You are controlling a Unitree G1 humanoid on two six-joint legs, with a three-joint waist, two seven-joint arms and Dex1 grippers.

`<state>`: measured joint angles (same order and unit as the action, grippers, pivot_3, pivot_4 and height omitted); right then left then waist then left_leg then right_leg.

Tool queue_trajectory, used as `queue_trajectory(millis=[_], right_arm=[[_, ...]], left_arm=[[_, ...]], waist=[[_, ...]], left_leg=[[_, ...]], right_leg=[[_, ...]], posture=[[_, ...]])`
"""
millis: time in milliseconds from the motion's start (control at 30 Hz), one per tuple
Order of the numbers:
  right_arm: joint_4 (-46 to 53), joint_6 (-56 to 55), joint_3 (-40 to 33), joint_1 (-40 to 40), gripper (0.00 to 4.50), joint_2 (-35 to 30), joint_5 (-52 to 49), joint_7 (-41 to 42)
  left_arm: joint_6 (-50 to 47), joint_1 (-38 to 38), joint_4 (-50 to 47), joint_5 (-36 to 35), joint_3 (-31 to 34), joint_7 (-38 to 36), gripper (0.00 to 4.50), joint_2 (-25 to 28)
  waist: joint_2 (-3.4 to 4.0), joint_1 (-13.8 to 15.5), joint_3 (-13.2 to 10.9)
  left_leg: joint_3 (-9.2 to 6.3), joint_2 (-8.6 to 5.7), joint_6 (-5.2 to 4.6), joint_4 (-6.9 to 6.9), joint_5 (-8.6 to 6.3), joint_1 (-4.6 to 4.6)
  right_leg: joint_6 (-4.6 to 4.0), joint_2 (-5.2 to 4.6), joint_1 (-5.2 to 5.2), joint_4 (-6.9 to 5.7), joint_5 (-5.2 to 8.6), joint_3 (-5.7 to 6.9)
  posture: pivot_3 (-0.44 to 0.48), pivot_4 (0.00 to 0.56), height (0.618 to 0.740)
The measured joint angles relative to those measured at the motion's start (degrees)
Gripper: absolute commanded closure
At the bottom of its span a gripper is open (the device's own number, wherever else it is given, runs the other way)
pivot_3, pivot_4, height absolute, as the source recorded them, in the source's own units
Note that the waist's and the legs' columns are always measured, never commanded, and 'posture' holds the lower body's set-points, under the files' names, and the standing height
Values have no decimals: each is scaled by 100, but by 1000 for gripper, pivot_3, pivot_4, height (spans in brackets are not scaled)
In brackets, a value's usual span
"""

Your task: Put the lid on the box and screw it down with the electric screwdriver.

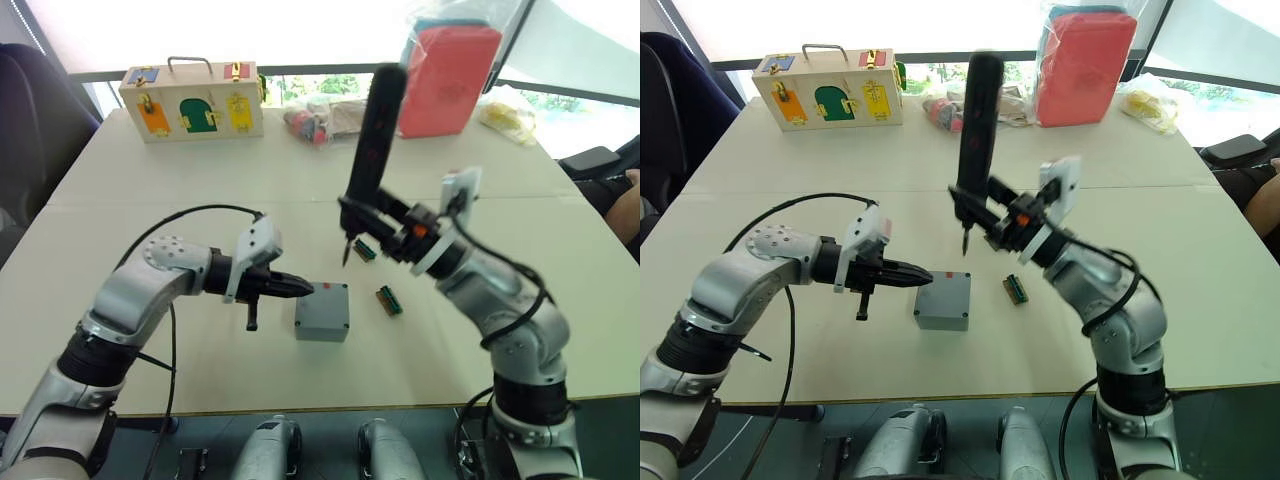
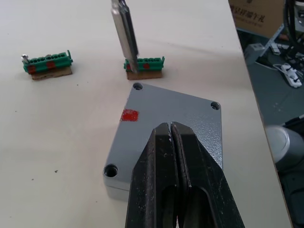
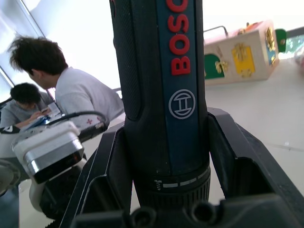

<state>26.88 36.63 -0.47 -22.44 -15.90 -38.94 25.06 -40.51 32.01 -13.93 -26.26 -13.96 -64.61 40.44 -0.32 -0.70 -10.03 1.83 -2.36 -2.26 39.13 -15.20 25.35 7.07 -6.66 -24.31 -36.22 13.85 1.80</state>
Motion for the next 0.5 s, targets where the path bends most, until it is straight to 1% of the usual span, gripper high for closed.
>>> queue_trajectory(millis=[67, 233, 500], right_arm=[[6, -173, 87, 29, 2662, 18, 72, 59], [-17, -394, 302, 146, 2662, 16, 349, 146], [-215, -690, 344, 281, 2662, -7, 655, 290]], left_arm=[[72, -109, 1, 141, -112, 58, 4500, -7], [363, -299, -5, 286, -127, 87, 4500, -53], [382, -308, -20, 318, -119, 66, 4500, -31]], waist=[[1, 1, 1], [-1, 17, 2], [-1, 10, 3]], left_leg=[[0, 2, 1, -1, 1, -2], [-2, 1, 2, 0, 1, -4], [-2, 2, 2, 0, 1, -7]], right_leg=[[0, 3, 1, 0, 1, 0], [0, 1, 6, 2, 1, 0], [-1, 2, 6, 2, 1, 0]], posture=[[0, 150, 740], [0, 150, 740], [0, 150, 740]])
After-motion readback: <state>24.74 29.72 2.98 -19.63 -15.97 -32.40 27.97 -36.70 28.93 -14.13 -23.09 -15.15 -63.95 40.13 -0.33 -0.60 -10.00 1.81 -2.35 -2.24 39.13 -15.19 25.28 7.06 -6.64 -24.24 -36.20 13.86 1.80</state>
